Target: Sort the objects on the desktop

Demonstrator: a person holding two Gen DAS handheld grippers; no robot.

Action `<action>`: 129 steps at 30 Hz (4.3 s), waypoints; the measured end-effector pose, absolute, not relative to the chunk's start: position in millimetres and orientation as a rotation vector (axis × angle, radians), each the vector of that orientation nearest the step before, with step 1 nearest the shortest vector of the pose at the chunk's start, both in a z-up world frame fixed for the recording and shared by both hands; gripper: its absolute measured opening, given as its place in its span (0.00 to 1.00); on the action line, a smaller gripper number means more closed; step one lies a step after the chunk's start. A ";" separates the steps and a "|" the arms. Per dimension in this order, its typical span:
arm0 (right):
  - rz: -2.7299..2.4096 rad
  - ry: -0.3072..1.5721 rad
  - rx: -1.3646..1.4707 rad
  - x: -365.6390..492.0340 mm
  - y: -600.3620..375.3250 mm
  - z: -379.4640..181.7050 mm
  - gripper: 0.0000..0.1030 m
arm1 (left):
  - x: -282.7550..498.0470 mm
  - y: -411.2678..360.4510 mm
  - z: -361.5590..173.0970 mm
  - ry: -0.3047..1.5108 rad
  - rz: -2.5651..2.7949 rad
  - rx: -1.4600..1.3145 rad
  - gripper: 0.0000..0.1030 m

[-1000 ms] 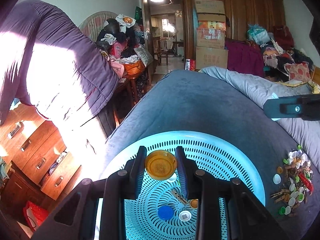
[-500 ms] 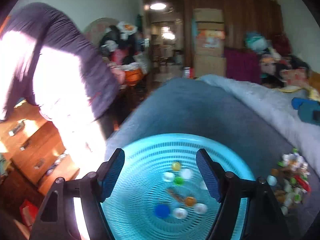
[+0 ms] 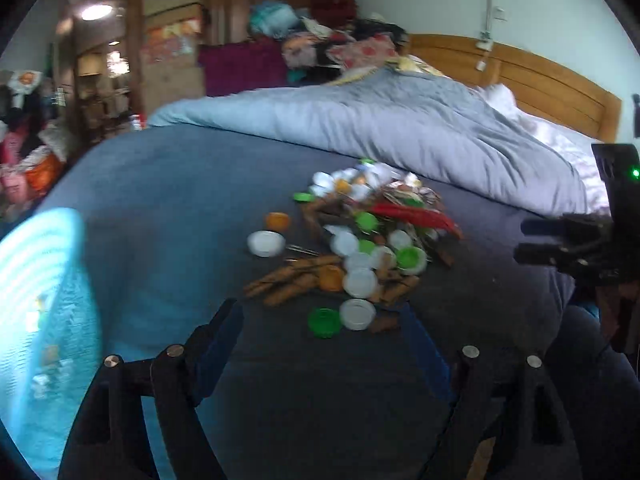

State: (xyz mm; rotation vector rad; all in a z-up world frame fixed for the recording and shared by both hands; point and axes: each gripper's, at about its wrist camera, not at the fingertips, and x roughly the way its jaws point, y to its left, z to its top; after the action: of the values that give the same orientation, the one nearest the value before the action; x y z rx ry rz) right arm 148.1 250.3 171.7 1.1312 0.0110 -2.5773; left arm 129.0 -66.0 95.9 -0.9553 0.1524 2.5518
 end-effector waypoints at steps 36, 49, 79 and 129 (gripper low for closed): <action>-2.169 0.243 1.007 123.2 190.4 119.1 0.42 | 63.6 -75.1 34.3 0.201 2.494 -1.208 0.29; -2.023 0.477 1.028 96.7 125.5 78.1 0.25 | 66.8 -77.5 32.6 0.178 2.510 -1.226 0.29; -2.344 0.168 0.746 96.6 136.5 242.6 0.10 | 129.3 -137.0 224.4 0.074 2.950 -0.714 0.29; -2.022 0.337 0.612 61.0 -175.6 405.7 0.11 | 164.3 -448.0 290.8 -0.254 3.263 -1.007 0.30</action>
State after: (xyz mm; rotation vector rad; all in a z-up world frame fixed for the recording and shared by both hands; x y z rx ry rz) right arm 61.0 -175.6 405.7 0.6123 0.3373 -2.0216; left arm 164.3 -448.0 290.8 -1.0075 -0.2544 3.2626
